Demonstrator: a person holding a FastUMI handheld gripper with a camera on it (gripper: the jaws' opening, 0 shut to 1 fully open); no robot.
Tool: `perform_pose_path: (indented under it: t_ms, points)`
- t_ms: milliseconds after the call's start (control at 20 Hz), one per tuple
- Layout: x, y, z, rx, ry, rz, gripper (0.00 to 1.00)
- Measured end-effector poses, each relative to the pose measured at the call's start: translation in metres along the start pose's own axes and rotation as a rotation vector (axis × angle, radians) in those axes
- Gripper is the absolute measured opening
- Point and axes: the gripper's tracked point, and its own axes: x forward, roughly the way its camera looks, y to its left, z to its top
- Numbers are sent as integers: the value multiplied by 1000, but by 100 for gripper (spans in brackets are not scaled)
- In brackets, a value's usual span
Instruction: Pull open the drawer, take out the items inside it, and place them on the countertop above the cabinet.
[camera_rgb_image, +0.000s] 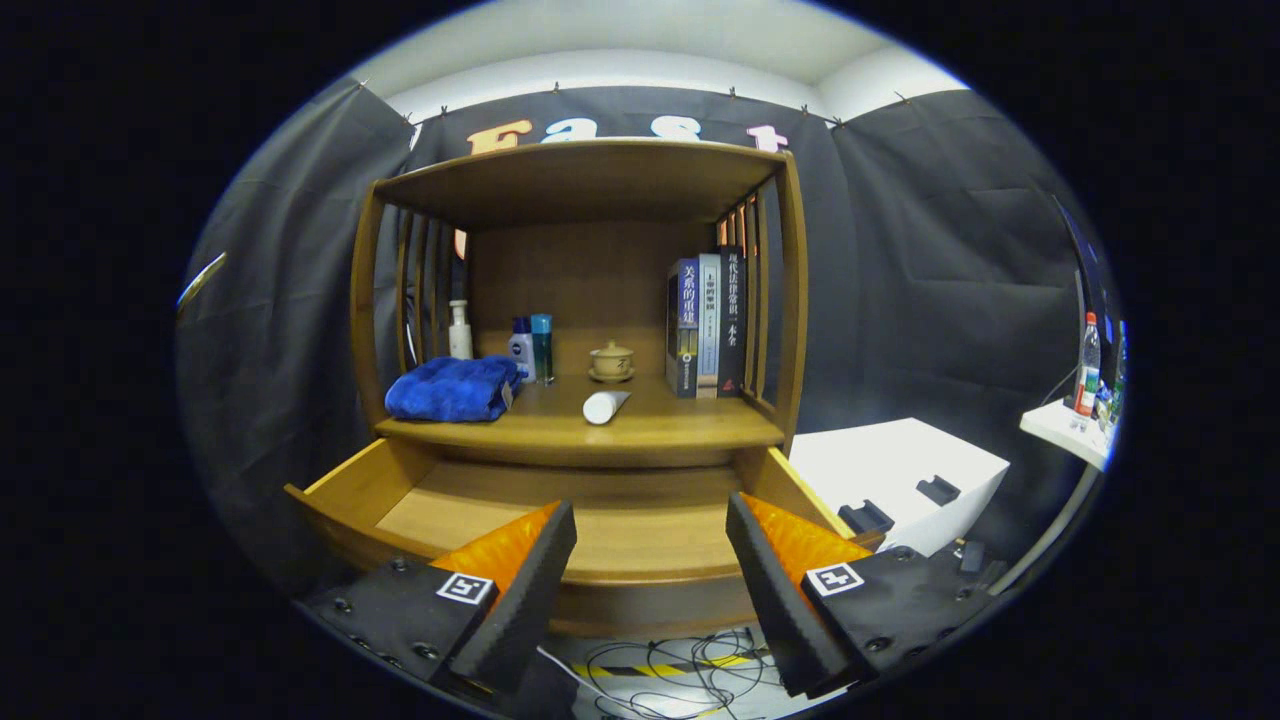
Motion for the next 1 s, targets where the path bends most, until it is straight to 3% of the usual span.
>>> perform_pose_path:
  t_ms: [550,1000]
  points:
    - [7,-1,-71,-13,133,-15,98]
    - [24,-5,-66,-11,138,-22,94]
